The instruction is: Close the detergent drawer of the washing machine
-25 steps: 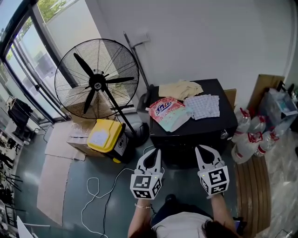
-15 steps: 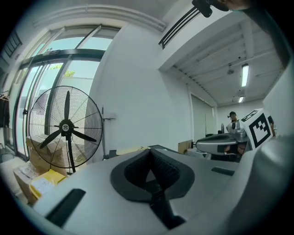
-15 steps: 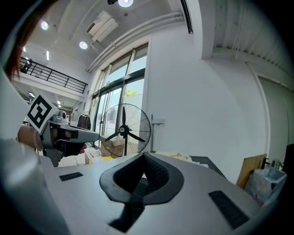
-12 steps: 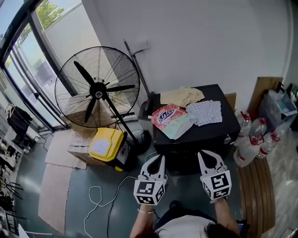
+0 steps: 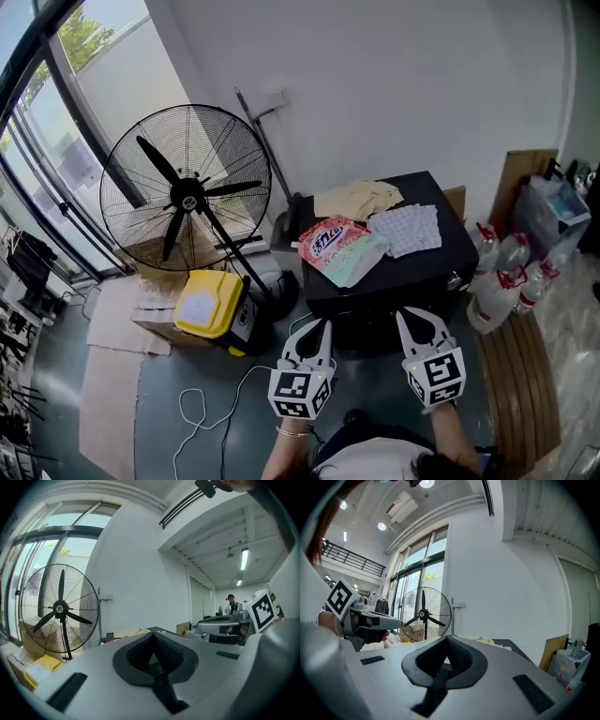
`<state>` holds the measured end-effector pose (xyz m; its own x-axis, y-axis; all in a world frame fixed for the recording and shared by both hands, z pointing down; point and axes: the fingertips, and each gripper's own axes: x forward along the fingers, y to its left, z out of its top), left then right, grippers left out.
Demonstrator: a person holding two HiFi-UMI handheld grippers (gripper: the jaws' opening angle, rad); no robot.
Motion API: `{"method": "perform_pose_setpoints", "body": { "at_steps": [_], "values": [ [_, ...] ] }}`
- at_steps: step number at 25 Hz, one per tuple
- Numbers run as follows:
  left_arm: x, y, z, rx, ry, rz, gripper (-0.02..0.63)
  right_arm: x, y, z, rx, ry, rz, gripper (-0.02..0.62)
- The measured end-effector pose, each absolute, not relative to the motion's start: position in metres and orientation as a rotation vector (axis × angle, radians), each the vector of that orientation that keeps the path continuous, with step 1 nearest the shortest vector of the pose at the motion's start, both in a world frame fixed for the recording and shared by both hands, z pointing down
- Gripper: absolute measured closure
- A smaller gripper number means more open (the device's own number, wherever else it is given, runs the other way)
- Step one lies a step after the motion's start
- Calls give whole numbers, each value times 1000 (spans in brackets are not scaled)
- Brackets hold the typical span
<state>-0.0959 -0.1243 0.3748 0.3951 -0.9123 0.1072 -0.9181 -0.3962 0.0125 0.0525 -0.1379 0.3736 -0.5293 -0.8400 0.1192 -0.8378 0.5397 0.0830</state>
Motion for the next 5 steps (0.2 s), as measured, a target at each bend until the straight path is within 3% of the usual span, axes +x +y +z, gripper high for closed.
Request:
{"method": "perform_pose_setpoints", "body": {
  "at_steps": [5],
  "values": [
    [-101, -127, 382, 2556, -1677, 138, 589, 51, -141, 379, 1461, -2625, -5, 569]
  ]
}}
